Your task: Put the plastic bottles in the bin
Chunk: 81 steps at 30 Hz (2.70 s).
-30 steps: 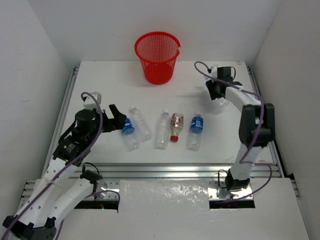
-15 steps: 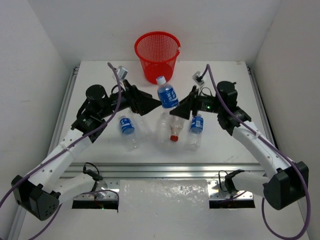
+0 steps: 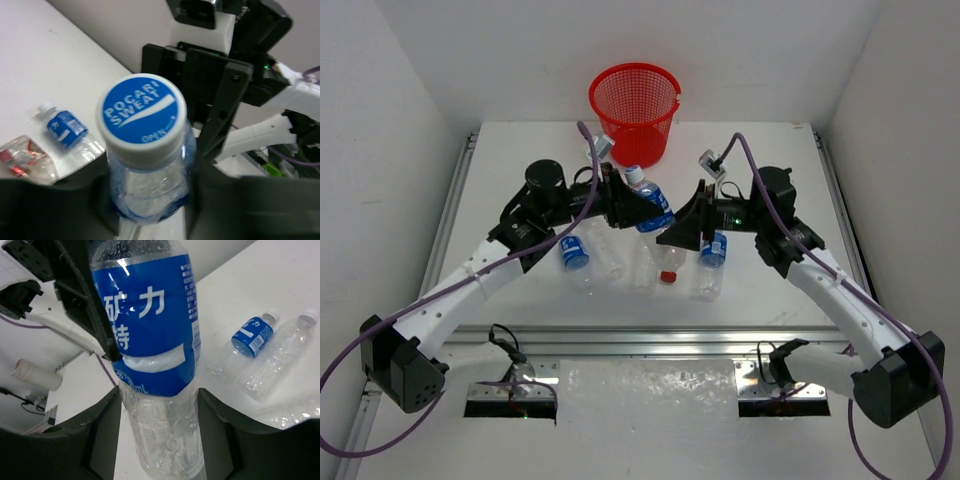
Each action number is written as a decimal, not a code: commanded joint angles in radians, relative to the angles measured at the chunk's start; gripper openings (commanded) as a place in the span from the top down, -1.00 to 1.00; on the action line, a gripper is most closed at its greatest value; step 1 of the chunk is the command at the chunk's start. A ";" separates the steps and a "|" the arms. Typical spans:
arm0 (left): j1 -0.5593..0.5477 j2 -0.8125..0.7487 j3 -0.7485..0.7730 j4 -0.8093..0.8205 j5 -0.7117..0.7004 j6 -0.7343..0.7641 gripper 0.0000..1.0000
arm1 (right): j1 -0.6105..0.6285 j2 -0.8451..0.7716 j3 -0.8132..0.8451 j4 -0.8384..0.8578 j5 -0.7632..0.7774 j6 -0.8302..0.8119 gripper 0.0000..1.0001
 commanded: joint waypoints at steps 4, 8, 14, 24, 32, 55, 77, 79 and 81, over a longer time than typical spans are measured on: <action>-0.010 0.034 0.194 -0.070 -0.214 0.060 1.00 | -0.007 -0.069 0.046 -0.115 0.186 -0.075 -0.98; 0.008 0.144 0.445 -0.372 -0.783 0.089 1.00 | -0.008 -0.239 -0.053 -0.392 0.680 -0.067 -0.98; 0.173 0.457 0.764 -0.287 -1.010 0.112 1.00 | -0.010 -0.506 -0.219 -0.486 0.914 -0.034 -0.98; 0.218 1.045 1.379 -0.161 -0.958 0.281 -0.90 | -0.010 -0.549 -0.368 -0.530 0.831 -0.008 -0.98; 0.207 0.813 1.328 -0.248 -0.954 0.252 -0.99 | -0.010 -0.332 -0.370 -0.409 0.972 0.087 -0.98; -0.029 -0.285 -0.209 -0.250 -0.397 0.025 -0.99 | 0.007 -0.047 -0.394 -0.245 1.042 0.040 0.79; -0.303 0.008 -0.130 0.247 -0.235 0.034 -0.68 | 0.010 -0.528 -0.480 0.138 0.063 -0.120 0.90; -0.303 0.004 -0.125 0.275 -0.252 0.040 -0.05 | 0.010 -0.537 -0.491 0.165 0.044 -0.106 0.76; -0.303 0.016 -0.088 0.229 -0.293 0.049 1.00 | 0.010 -0.567 -0.498 0.162 0.108 -0.104 0.29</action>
